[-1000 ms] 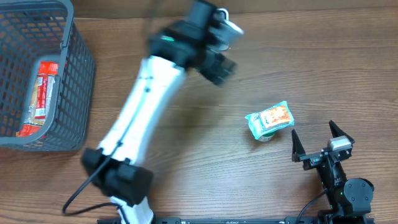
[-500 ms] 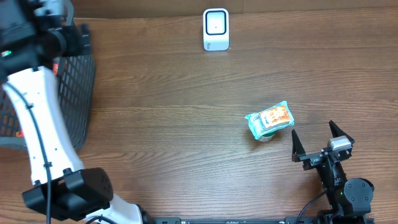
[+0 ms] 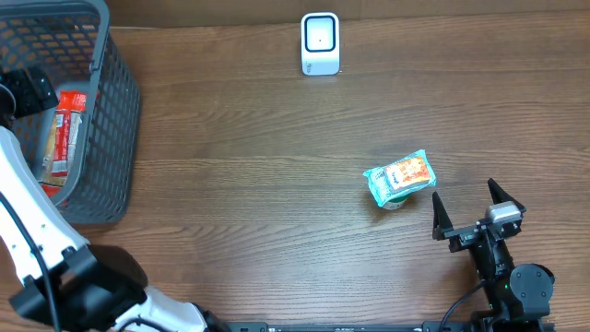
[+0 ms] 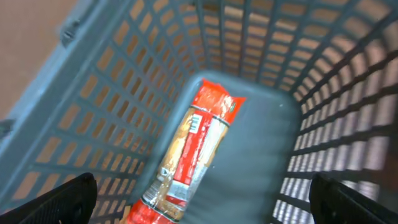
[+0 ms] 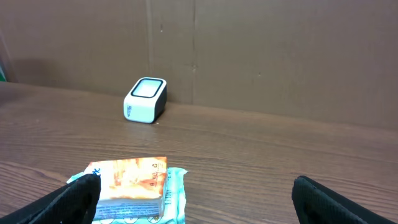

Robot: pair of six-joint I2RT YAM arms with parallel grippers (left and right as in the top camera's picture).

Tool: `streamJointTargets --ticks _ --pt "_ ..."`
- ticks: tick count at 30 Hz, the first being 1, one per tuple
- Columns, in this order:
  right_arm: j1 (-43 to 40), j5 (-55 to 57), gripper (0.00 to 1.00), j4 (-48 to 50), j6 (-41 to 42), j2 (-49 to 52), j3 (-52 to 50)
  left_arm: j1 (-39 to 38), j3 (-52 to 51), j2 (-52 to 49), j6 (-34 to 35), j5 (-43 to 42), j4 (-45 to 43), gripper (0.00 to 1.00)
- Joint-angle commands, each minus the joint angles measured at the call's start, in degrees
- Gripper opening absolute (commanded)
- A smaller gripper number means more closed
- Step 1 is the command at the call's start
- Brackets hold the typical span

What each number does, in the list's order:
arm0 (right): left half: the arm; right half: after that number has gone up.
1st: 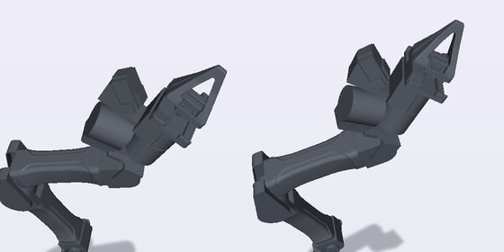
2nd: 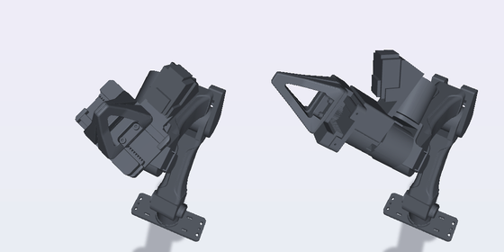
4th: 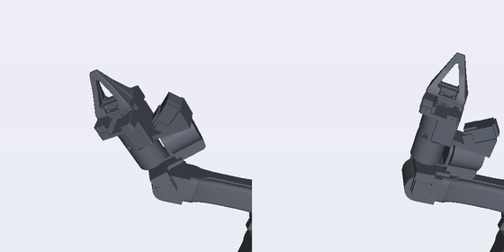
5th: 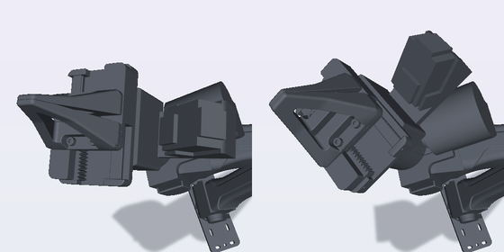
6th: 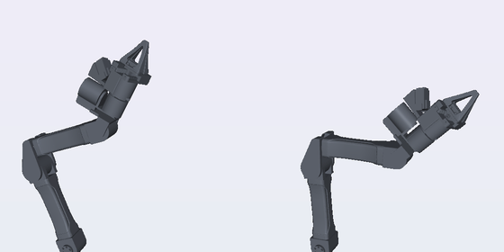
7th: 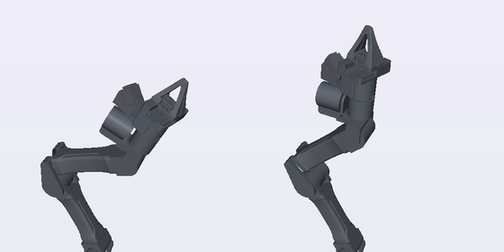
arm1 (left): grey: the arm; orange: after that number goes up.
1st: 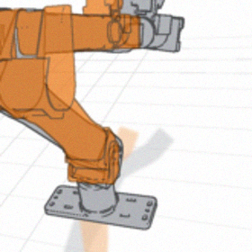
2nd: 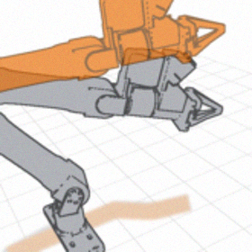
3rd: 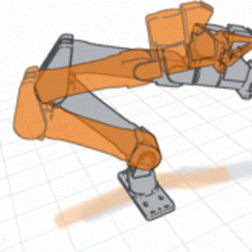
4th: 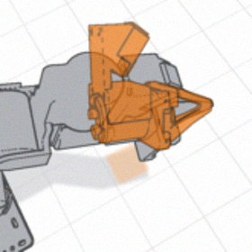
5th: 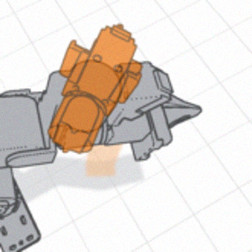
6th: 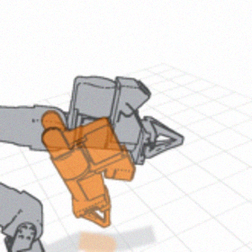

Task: Scan the item barcode
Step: 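Move the left gripper back into the basket over the red-labelled pasta pack, then grasp the long red-and-beige pasta pack and lift it out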

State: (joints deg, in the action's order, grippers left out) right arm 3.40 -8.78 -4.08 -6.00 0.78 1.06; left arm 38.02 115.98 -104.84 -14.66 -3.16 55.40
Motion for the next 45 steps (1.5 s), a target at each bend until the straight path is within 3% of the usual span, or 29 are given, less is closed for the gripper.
streamJointTargets --ticks 1,13,37,38,40,44,45 --pt "-0.3 -0.3 1.0 0.3 -0.1 -0.6 -0.6 0.9 0.8 -5.9 -3.8 0.2 -0.7 1.0" --pt "-0.3 -0.3 1.0 0.3 -0.1 -0.5 -0.6 3.7 0.8 -20.1 -12.1 0.4 -6.4 1.0" --pt "-0.3 -0.3 1.0 0.3 -0.1 -0.5 -0.6 5.9 0.8 -36.4 -15.1 -6.9 -10.3 1.0" --pt "-0.3 -0.3 1.0 0.3 -0.1 -0.5 -0.6 5.9 0.8 -36.6 -15.1 -7.0 -10.1 0.96" --pt "-0.3 -0.3 1.0 0.3 -0.1 -0.5 -0.6 5.8 0.8 -36.8 -15.0 -7.0 -9.9 0.78" --pt "-0.3 -0.3 1.0 0.3 -0.1 -0.5 -0.6 5.8 0.8 -36.4 -14.9 -7.0 -9.9 0.51" --pt "-0.3 -0.3 1.0 0.3 -0.1 -0.5 -0.6 5.8 0.8 -36.2 -14.9 -7.0 -9.8 0.39"
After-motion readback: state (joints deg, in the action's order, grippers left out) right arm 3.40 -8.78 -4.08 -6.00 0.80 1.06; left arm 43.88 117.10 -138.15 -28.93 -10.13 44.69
